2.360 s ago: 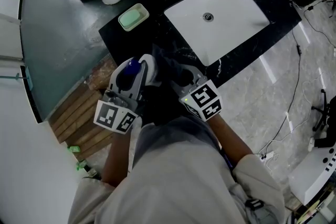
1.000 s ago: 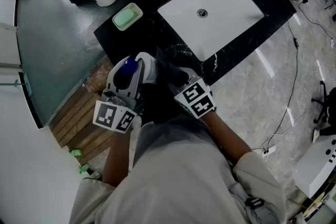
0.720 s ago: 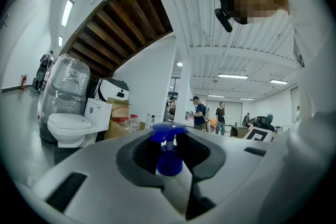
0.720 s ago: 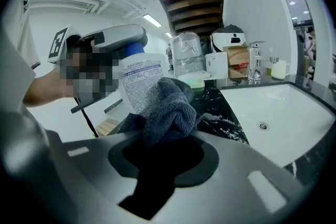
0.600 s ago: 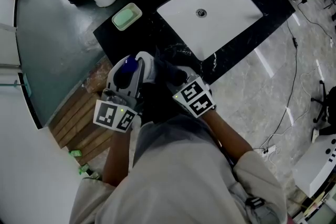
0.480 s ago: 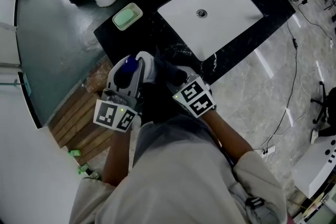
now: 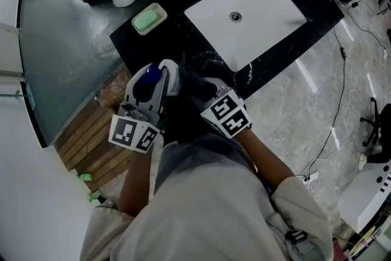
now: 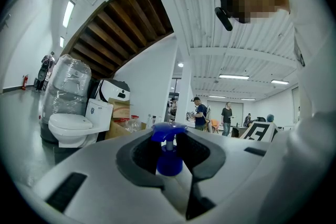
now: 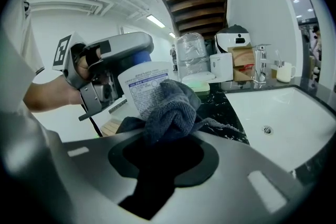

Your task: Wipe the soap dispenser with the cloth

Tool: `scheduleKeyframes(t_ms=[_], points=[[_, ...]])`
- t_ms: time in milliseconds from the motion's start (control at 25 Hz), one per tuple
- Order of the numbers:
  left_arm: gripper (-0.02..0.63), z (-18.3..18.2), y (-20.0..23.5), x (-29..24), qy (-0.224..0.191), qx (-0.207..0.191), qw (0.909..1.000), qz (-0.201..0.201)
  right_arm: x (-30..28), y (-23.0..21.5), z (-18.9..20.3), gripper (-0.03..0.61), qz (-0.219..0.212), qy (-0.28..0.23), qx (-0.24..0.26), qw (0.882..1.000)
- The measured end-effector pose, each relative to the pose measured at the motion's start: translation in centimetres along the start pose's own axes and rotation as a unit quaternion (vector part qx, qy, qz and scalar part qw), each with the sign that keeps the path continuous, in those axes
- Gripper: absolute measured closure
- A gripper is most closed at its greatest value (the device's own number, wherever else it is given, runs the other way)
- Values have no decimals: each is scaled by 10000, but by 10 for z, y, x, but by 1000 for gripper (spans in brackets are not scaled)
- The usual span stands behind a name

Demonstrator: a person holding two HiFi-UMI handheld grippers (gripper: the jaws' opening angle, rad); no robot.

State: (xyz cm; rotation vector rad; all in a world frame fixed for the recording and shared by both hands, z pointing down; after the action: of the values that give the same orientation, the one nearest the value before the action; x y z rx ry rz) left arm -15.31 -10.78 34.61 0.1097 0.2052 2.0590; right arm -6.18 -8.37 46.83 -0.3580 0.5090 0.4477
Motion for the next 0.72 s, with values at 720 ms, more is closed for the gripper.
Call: scheduleKeyframes(t_ms=[720], points=[[525, -1, -2, 0, -16, -27, 10000, -69, 9, 8, -21, 483, -287, -117, 29, 9995]])
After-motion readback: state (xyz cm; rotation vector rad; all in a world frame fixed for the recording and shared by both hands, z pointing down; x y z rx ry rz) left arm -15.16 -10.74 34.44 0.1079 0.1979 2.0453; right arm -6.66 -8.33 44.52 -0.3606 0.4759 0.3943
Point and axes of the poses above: the fingertips, and each gripper's own axes: x backward along the fingers, y to its left, z out of its underside, the point moved 3 cm from there along x, backward along the fingers, and after that the axes turned 2 degrees about -z, right-handed, at the moved point
